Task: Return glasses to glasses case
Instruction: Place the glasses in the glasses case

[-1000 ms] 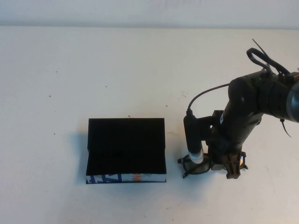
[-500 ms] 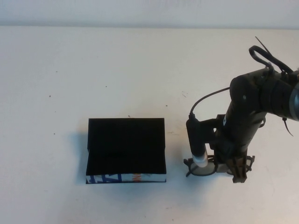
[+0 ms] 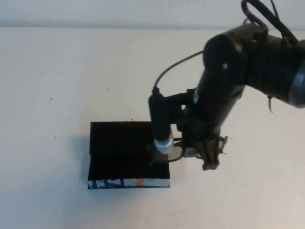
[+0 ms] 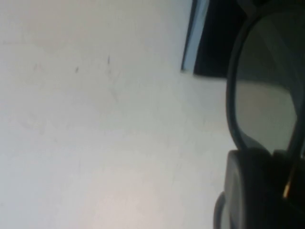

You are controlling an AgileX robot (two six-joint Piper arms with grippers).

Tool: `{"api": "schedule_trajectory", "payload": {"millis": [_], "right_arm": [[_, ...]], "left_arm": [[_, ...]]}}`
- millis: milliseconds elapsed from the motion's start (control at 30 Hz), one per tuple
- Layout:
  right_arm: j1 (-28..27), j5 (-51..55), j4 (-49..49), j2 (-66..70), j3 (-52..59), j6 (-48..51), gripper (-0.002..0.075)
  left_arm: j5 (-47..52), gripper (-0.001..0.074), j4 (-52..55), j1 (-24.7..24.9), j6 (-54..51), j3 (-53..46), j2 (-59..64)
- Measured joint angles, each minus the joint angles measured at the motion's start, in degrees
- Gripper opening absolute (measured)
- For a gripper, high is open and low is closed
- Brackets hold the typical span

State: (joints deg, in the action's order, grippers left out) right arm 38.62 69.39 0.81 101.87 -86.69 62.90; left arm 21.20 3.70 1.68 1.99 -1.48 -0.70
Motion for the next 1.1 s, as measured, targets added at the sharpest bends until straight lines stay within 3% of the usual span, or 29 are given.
{"api": "schedule_trajectory", "payload": {"millis": [167,367,1100], "right_arm": [[5.5,0.4,0.9,7.9,-12.0,-0.1,0.0063],[7.3,0.4,2.3,18.0,-20.9,-0.1,0.0063],[7.7,0.5,6.5,23.0,-23.0,-0.4,0.0062]], "left_arm": [[0.0,-0.0001,0.0,0.0,0.0,0.0,0.0],[0.0,-0.0001,0.0,0.0,0.0,0.0,0.0],[0.0,-0.0001,0.0,0.0,0.0,0.0,0.0]]}}
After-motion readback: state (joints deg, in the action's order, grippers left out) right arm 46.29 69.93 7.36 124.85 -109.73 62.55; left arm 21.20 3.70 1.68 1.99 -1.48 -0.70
